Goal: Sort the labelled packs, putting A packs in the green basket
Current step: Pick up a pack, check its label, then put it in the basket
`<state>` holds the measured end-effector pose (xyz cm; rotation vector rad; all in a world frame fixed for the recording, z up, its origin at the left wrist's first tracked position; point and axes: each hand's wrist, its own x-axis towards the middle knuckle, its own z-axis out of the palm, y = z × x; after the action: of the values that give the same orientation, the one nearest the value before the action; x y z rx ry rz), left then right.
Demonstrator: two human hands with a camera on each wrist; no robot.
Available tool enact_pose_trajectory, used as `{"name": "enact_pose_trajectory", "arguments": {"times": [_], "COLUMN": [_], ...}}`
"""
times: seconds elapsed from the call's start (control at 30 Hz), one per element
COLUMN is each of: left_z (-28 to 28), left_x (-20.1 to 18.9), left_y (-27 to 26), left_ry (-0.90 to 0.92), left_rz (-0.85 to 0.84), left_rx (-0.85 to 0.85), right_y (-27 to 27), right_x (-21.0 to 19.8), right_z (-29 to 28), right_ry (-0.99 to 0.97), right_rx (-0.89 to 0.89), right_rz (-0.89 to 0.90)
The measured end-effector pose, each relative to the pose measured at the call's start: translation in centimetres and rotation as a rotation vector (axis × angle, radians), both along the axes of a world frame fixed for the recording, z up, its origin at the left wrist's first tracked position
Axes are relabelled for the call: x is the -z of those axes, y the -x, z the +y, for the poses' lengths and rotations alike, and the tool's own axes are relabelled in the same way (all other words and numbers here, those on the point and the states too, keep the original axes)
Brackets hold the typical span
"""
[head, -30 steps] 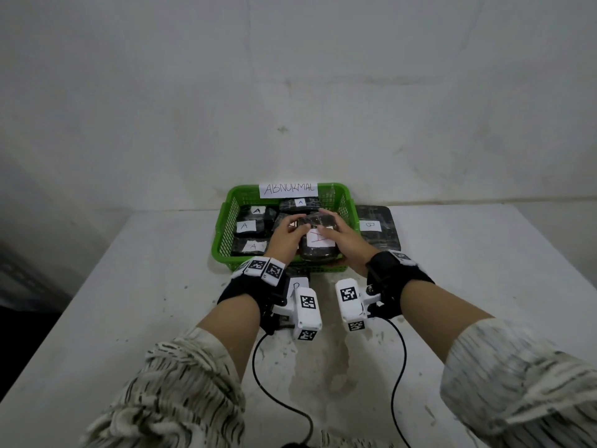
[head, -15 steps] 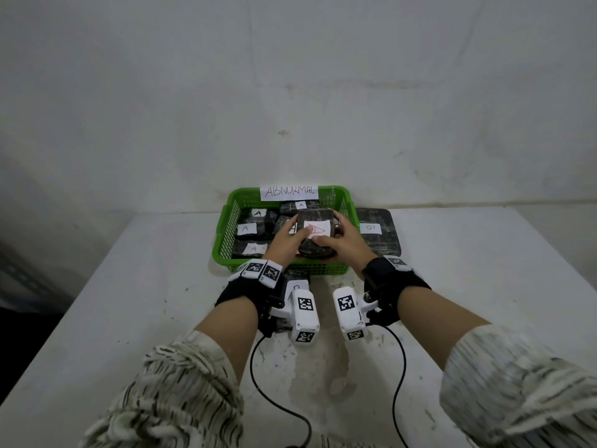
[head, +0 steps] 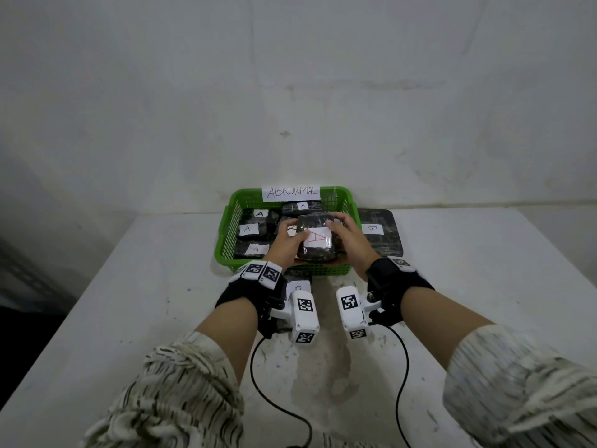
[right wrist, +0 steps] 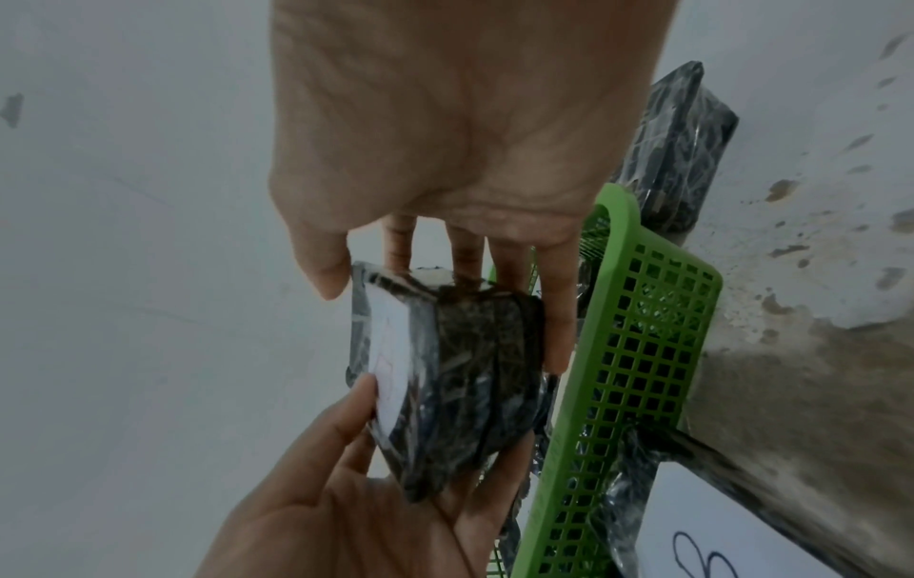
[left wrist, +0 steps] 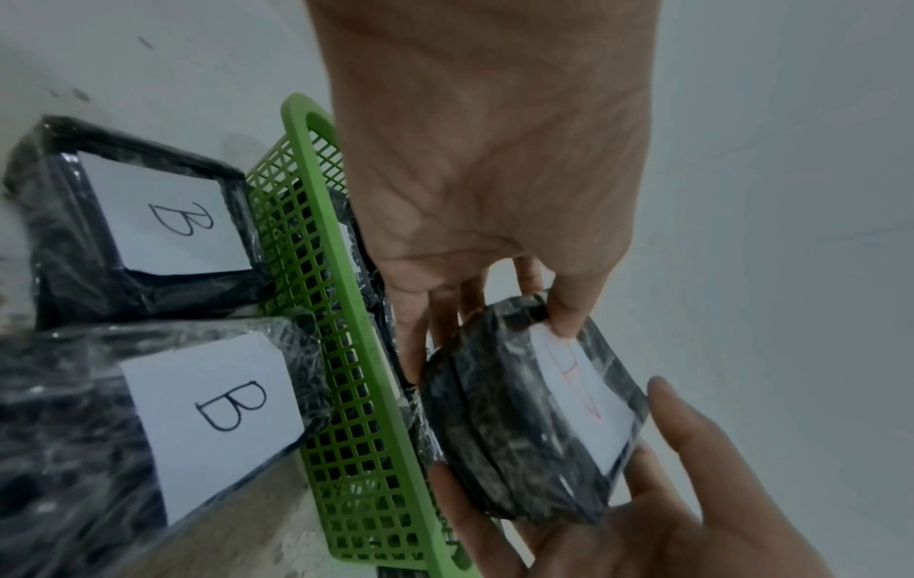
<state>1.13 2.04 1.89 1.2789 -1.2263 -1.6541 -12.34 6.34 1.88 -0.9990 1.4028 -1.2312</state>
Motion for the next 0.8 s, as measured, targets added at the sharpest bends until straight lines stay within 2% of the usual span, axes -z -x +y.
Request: {"name": "enact_pose_trajectory", "arguments": {"times": [0.23, 0.43, 0.5, 0.57, 0.7, 0.8], "left_z": [0.0, -0.7, -0.5, -0.3, 0.3, 0.1], "left_x": [0.1, 0.8, 0.6, 0.0, -0.7, -0.2], "left_y": [-0.3, -0.8, -0.9, -0.8, -0.8, -0.9], "left_ry": [0.044, 0.246, 0.274, 0.204, -0.103, -0.063], "left_rz": [0.004, -0.222, -0.258, -0.205, -0.003, 0.01], "left_rx": [0.009, -0.116, -0.08, -0.025, 0.087, 0.088], "right_y": [0.2, 0.1, 0.2, 0.2, 0.3, 0.4], "right_x": [0.1, 0.2, 0.3, 0.2, -0.2, -0.3], "right_z": [-0.4, -0.4, -0.5, -0.4, -0.4, -0.6], "right_ry": [0.084, 0.042, 0.012, -0.007, 0.019, 0.024], "right_rx": [0.008, -0.026, -0.027, -0.012, -0.014, -0.059], "right_rz": [0.086, -0.014, -0.043, -0.071, -0.038, -0.039]}}
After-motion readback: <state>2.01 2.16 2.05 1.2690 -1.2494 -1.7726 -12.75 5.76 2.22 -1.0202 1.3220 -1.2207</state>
